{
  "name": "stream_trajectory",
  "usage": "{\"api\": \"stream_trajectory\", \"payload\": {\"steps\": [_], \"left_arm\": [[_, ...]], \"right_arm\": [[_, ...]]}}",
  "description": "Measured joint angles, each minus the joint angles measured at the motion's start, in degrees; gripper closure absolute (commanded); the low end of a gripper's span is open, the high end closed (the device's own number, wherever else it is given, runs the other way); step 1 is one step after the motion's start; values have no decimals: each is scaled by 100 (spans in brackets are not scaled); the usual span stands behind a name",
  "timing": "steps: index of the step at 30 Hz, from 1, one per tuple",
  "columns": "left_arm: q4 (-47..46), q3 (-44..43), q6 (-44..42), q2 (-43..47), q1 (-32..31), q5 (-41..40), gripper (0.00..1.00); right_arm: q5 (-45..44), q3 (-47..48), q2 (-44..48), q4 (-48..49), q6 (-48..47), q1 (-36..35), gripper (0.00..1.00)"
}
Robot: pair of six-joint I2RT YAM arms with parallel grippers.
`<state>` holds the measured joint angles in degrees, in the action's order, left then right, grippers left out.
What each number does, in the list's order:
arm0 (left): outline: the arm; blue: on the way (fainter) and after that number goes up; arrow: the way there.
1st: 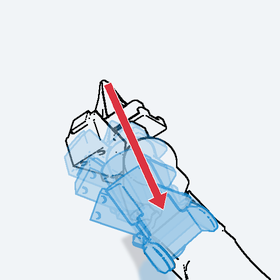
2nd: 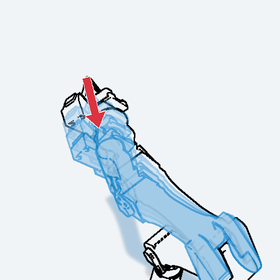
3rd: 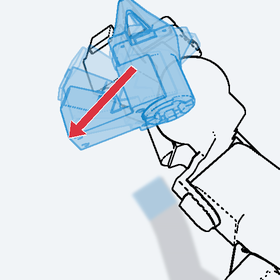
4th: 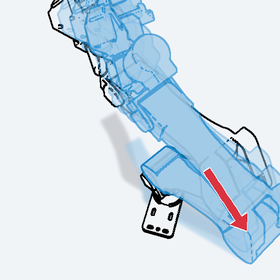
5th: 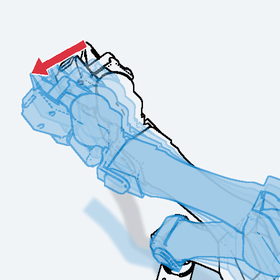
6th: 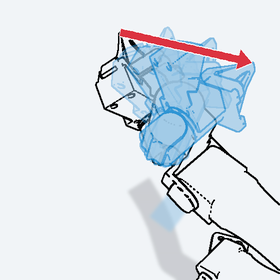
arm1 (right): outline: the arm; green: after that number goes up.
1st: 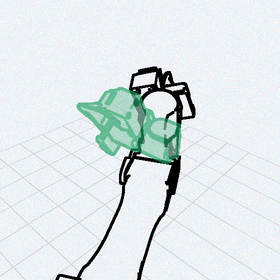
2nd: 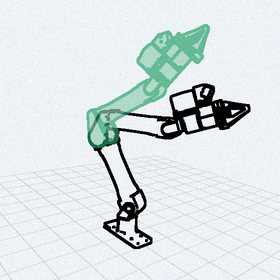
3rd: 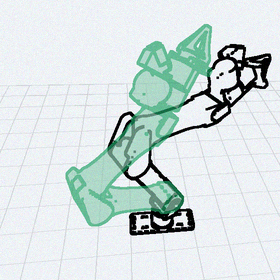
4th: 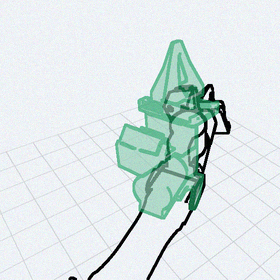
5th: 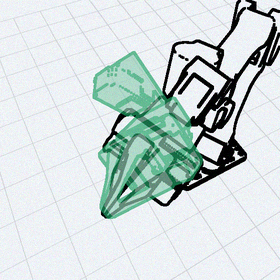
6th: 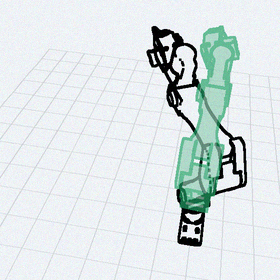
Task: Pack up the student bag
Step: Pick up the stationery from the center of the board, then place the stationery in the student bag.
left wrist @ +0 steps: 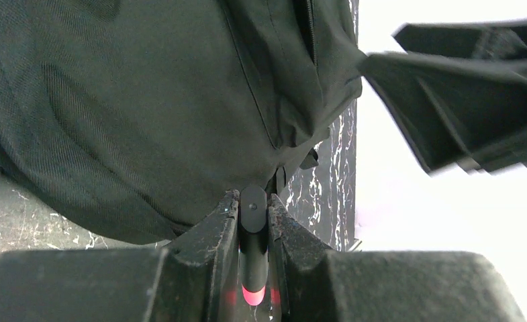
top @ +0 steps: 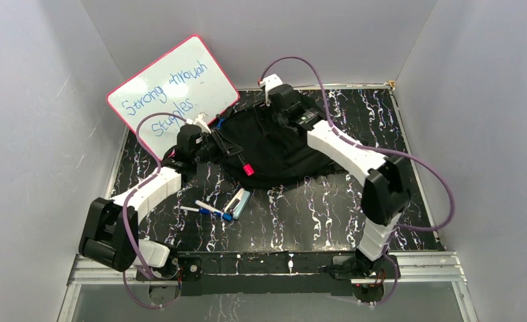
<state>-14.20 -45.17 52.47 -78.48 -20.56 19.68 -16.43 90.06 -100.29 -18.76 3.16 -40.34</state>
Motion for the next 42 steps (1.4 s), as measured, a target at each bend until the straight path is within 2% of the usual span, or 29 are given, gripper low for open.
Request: {"api": "stream_trajectory", "payload": {"steps": [7, 15, 24, 28, 31, 34, 42], "left_arm": [[136, 72, -42, 286, 0, -50, 100], [175, 168, -44, 431, 0, -83, 100], [186, 175, -44, 431, 11, -85, 100], [164, 175, -39, 428, 26, -85, 100], [94, 173, -37, 396, 42, -83, 100], [-20, 168, -24, 291, 61, -85, 100], [-632, -398, 168, -699, 74, -404, 100]], "right_arm": [[-98, 881, -1182, -632, -579, 203, 25], [-472, 1318, -1620, -846, -986, 289, 29], [-822, 1462, -1836, -841, -1211, 299, 54], [-866, 1473, -1836, -831, -1244, 297, 62], [-883, 1473, -1836, -833, -1255, 297, 74], [-885, 1473, -1836, -831, -1248, 295, 81], [-717, 1473, -1834, -831, -1172, 299, 97]]}}
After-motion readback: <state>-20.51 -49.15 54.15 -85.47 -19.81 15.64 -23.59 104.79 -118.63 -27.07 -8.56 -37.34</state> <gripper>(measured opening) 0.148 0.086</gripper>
